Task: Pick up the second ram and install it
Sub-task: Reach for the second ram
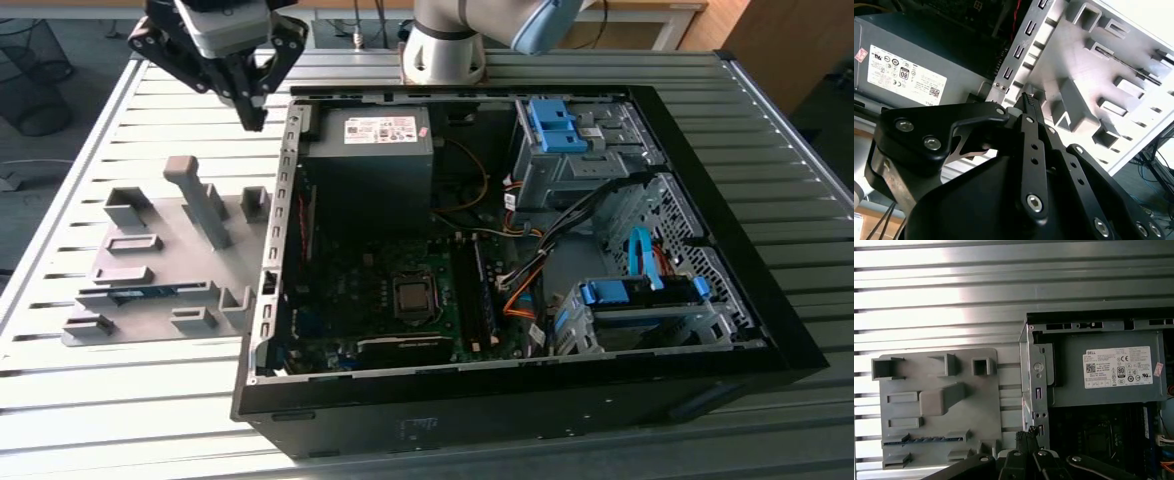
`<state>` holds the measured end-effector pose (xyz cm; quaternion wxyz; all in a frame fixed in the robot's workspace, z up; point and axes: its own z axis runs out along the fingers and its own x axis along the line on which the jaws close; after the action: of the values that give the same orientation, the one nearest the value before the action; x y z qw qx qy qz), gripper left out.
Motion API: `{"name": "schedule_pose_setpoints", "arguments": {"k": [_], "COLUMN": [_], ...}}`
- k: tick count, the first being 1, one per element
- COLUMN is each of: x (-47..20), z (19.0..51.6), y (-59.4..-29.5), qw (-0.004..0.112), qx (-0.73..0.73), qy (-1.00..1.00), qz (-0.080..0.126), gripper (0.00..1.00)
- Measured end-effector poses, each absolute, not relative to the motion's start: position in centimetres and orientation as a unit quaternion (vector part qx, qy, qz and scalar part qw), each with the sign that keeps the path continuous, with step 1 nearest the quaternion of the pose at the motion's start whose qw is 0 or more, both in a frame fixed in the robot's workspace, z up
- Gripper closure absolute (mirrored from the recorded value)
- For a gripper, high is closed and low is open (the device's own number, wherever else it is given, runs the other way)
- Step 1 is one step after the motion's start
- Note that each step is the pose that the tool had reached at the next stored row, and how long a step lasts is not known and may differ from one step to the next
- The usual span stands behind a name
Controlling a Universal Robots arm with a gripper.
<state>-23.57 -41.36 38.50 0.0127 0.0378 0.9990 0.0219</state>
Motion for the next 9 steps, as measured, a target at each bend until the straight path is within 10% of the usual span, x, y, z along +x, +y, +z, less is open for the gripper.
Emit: {"name": "schedule_pose_setpoints", "arguments": {"k": [9], "x": [-25.8], "z": [38.3], "y": [-42.1], "qw": [0.012], "qx": [0.038], "qy": [0.999], "qz": [0.022], "gripper": [0.89]}}
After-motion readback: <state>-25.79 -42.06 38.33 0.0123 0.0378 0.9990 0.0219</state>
